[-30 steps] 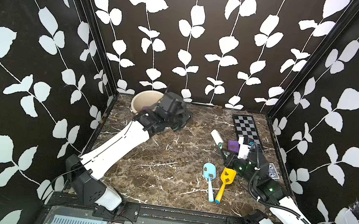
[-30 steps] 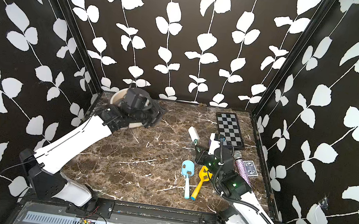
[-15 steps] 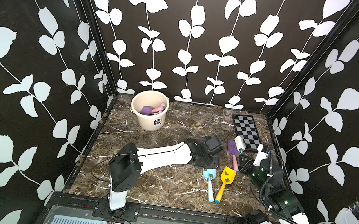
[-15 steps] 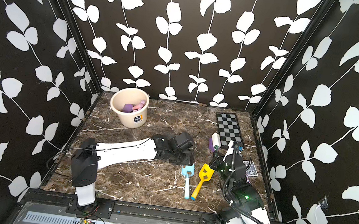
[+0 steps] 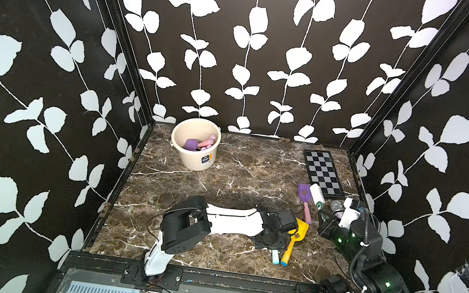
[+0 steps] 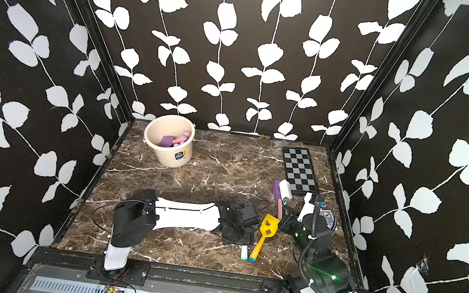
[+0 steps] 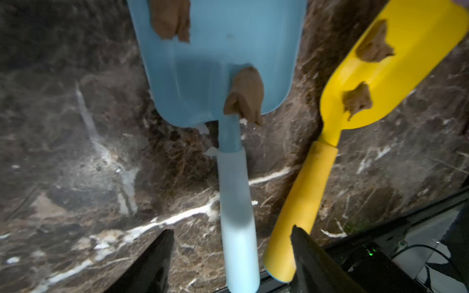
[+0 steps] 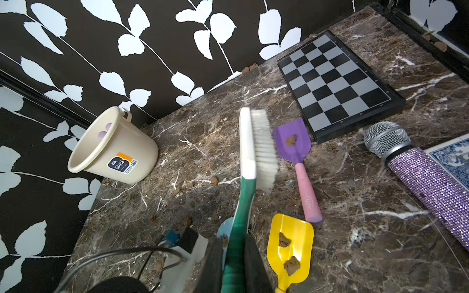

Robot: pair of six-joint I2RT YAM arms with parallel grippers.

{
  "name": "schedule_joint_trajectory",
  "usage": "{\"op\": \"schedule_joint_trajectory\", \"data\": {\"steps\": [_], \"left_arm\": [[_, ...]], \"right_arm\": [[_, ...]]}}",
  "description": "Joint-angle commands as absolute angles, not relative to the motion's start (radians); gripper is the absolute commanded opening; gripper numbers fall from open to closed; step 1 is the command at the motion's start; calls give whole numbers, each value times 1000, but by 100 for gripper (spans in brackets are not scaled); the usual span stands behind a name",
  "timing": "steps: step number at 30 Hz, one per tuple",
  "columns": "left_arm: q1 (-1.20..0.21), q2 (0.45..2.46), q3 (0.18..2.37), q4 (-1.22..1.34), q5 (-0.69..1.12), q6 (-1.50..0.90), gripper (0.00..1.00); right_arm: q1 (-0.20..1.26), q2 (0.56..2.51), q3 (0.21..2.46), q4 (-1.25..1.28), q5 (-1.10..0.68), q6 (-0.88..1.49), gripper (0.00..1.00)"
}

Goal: Brush the soil off the hand trowel and place it into the bucket
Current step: Pick up the hand trowel from the center of the board.

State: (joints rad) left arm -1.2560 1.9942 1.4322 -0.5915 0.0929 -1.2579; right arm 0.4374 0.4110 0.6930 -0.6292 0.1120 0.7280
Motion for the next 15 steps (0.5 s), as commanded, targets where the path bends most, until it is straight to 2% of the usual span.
{"op": "schedule_joint_trajectory", "data": {"steps": [1, 7, 15], "left_arm": [[-1267, 1994, 1428, -626, 121, -1301, 74], [-1275, 2026, 1453, -658, 125, -1295, 71], [-1275, 2047, 1479, -744, 153, -1253, 53]], "right_arm": [[432, 382, 715, -644, 110, 756, 0], [432, 370, 711, -658, 107, 761, 0], [431, 379, 703, -645, 105, 768, 0]]}}
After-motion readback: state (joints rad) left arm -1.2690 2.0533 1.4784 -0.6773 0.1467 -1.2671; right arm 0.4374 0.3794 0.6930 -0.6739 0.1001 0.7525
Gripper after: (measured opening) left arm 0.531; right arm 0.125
